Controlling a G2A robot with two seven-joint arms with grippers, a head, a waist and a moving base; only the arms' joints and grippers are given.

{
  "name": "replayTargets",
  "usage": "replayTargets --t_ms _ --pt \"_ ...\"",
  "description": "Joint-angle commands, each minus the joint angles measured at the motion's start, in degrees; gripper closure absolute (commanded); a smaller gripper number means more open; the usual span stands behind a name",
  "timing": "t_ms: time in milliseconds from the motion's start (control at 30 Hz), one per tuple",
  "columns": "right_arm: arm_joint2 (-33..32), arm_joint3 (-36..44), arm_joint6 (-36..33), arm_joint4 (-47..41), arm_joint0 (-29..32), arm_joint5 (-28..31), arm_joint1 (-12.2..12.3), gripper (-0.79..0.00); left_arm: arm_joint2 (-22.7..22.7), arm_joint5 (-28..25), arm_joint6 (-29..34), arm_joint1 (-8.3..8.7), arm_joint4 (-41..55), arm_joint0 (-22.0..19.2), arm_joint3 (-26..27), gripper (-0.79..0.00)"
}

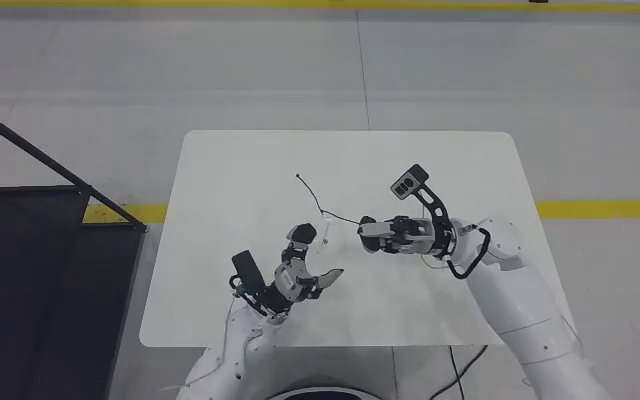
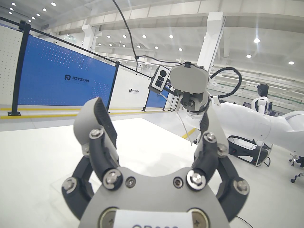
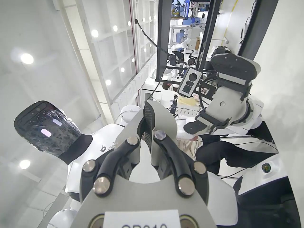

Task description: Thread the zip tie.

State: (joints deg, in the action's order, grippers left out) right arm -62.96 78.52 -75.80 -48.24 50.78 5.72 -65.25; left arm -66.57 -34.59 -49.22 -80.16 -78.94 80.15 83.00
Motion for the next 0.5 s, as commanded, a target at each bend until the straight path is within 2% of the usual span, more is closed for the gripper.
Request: replayTargets --t_ms 0,100,133,200,300,467 --pt "0.0 0.6 1.1 0.1 0.5 -0.1 0.0 0.0 -0.1 0.7 0.2 0.0 -0.1 0.0 0.2 -0.785" --pt "-0.2 2.0 2.3 0.0 1.5 -0.9 0.0 0.0 -0.4 9.6 -2.4 -0.03 -4.5 1.2 2.9 -0.785" --pt "-0.3 2.2 2.5 0.0 1.6 -1.1 0.0 0.0 -0.3 12.6 -4.0 -0.05 -6.3 1.6 3.4 -0.656" --pt "-0.2 2.4 2.8 0.0 1.7 -1.5 0.0 0.0 -0.1 18.5 -7.4 -0.1 -9.7 2.2 3.8 -0.557" --pt "-0.1 2.5 3.0 0.1 1.7 -1.9 -0.1 0.0 0.2 27.1 -11.2 -0.29 -13.4 2.5 3.9 -0.44" --pt "0.3 2.4 2.8 0.2 1.5 -2.7 -0.3 0.0 1.2 38.1 -14.1 -0.74 -16.9 2.6 3.8 -0.345"
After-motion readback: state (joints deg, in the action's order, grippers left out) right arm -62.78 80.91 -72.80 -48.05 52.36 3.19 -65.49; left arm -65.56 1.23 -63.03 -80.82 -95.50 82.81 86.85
